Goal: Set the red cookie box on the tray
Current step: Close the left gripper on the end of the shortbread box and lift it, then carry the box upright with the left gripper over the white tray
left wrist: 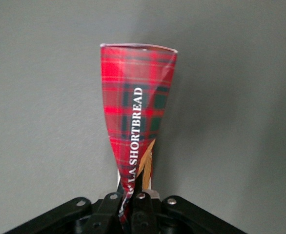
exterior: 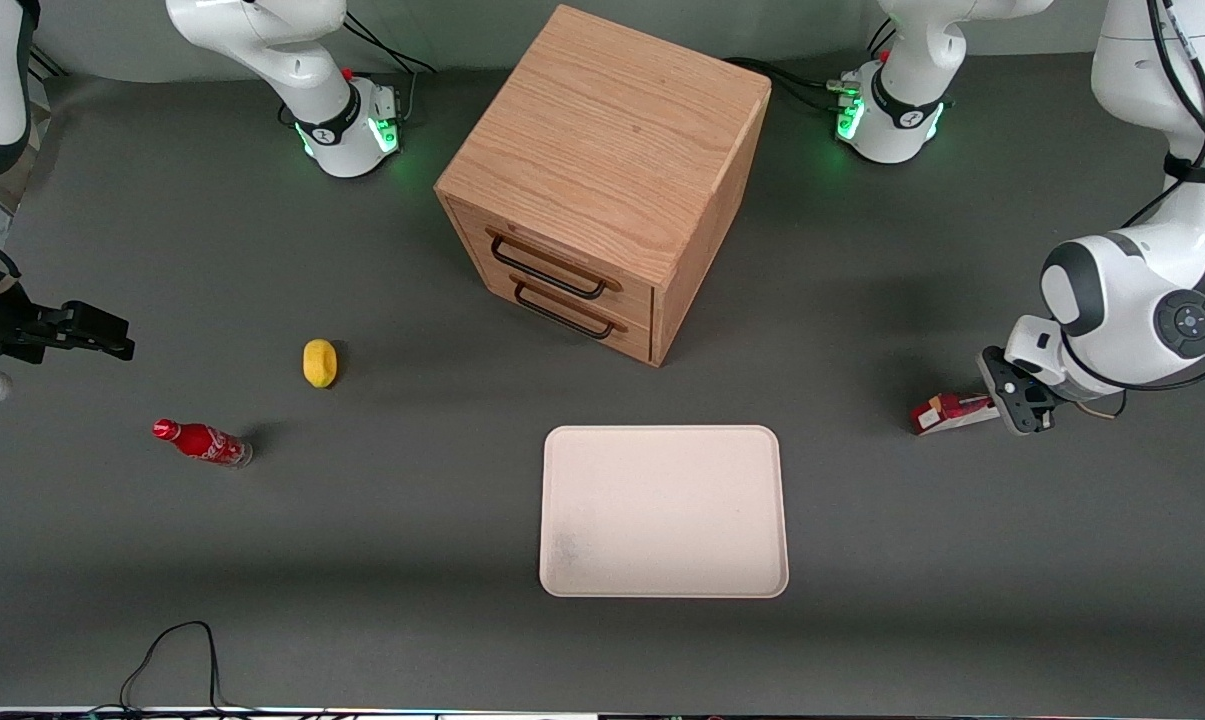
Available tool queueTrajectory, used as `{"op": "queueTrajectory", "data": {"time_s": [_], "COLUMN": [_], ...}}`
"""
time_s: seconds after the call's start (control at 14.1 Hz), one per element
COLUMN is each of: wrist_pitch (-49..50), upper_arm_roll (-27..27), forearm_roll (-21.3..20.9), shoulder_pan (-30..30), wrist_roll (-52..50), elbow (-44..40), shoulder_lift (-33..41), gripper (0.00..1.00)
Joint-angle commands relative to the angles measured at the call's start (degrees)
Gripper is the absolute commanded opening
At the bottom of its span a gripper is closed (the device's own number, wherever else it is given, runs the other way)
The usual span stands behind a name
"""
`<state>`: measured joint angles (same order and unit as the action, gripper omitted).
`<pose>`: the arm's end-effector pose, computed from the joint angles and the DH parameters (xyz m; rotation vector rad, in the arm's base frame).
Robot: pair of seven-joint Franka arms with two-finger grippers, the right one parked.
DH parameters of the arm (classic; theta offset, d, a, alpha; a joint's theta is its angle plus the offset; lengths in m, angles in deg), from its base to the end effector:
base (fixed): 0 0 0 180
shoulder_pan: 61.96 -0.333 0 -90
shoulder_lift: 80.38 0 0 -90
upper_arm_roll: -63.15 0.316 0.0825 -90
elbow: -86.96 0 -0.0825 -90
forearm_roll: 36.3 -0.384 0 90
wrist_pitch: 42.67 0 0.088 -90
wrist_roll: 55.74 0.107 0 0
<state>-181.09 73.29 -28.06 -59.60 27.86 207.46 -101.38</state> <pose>0.5715 0.0765 0.2409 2.5285 -1.7738 -0.0161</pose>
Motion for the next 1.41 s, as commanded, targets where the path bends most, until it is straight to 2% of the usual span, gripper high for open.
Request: {"op": "queueTrajectory", "data": {"time_s": [0.0,0.35,0.64,0.85,1.06,1.34], "wrist_pitch": [8.5,23.1,25.5,26.1,29.7,29.4], "upper_arm_roll": [1.6,1.6,-0.5,-1.3,-1.3,-1.1], "forearm_roll": [1.6,1.6,2.1,3.4,10.4,9.9], "shoulder_pan": [1.4,3.0,6.1,10.5,14.1,19.3], "wrist_roll": [-7.4,-28.1,-48.4,-60.7,-71.9,-91.6], "elbow": [-3.1,-14.2,-22.5,-31.8,-41.6,-51.6], "shoulder_lift": [2.1,2.2,-0.1,-4.6,-11.0,-19.2], "gripper": [0.00,0.00,0.00,0.00,0.00,0.00]}}
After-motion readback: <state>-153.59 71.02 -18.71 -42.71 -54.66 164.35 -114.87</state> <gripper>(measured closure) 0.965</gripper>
